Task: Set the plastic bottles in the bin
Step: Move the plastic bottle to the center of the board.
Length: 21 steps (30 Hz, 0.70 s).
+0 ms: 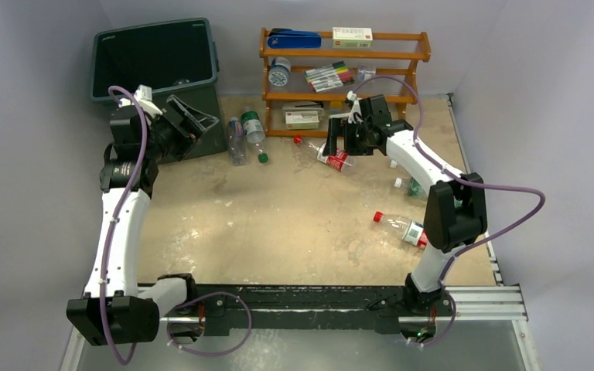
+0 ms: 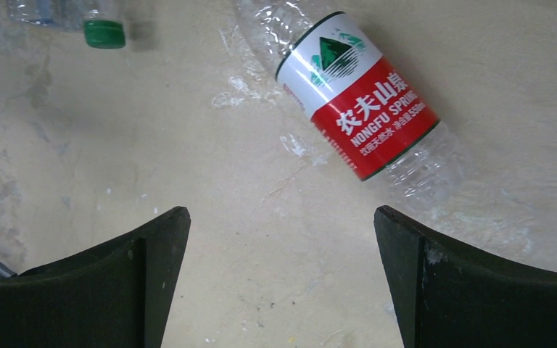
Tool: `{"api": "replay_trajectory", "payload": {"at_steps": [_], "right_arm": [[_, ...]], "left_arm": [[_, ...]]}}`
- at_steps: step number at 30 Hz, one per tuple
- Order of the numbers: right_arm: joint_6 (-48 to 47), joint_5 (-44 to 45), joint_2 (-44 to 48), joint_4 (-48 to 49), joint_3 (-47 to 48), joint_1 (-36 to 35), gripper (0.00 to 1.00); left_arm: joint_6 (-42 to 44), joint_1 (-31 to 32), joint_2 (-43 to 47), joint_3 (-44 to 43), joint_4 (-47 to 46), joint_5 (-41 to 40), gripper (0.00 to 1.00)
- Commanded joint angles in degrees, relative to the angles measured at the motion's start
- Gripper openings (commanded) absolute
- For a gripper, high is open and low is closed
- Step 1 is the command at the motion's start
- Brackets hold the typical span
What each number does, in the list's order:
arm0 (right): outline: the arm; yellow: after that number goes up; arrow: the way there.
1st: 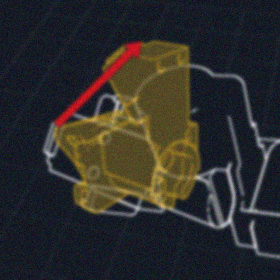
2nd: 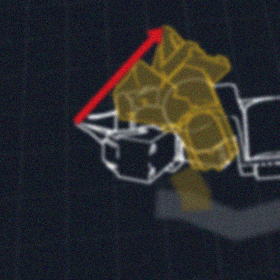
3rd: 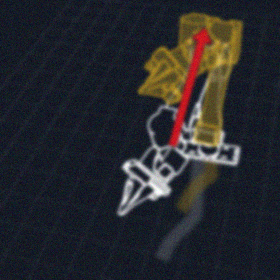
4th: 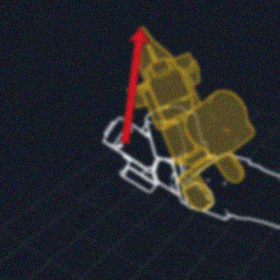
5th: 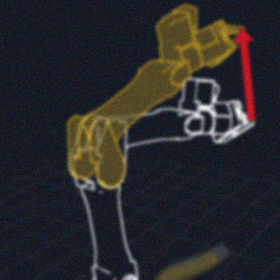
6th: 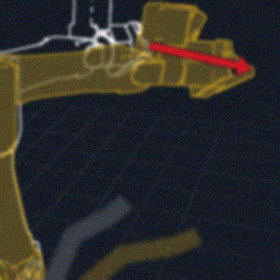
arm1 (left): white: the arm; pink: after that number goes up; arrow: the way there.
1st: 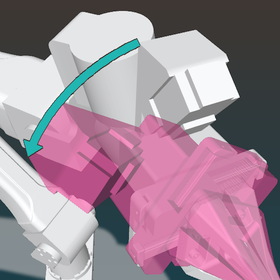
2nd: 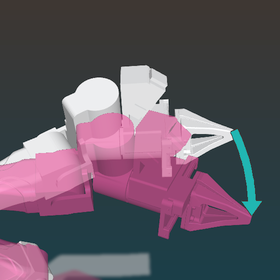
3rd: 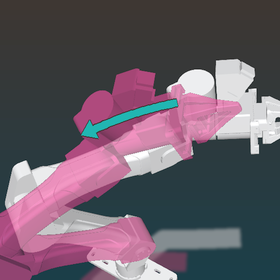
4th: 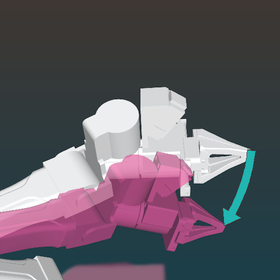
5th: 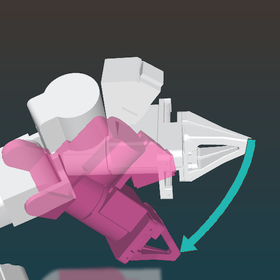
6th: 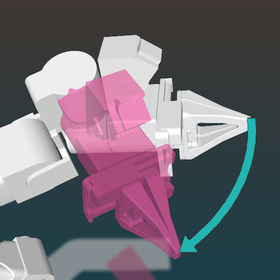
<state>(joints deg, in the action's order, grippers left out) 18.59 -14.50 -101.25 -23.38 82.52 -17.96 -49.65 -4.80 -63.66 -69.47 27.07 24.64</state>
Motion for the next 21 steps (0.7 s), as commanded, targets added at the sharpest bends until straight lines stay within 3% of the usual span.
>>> {"api": "replay_trajectory", "payload": {"at_steps": [1,5,21], "right_arm": [[-6.33,0.85,0.35,3.44,-1.64,0.89,1.0],[-9.14,0.03,-1.07,7.76,-4.26,0.95,1.0],[-13.51,10.79,-9.35,16.74,-7.11,0.76,1.0]], "left_arm": [[2.86,1.69,-0.01,0.6,-0.28,-1.67,0.89],[3.34,2.67,0.03,1.99,0.22,-2.43,0.89],[5.27,3.71,1.06,4.7,5.02,-6.06,0.89]]}}
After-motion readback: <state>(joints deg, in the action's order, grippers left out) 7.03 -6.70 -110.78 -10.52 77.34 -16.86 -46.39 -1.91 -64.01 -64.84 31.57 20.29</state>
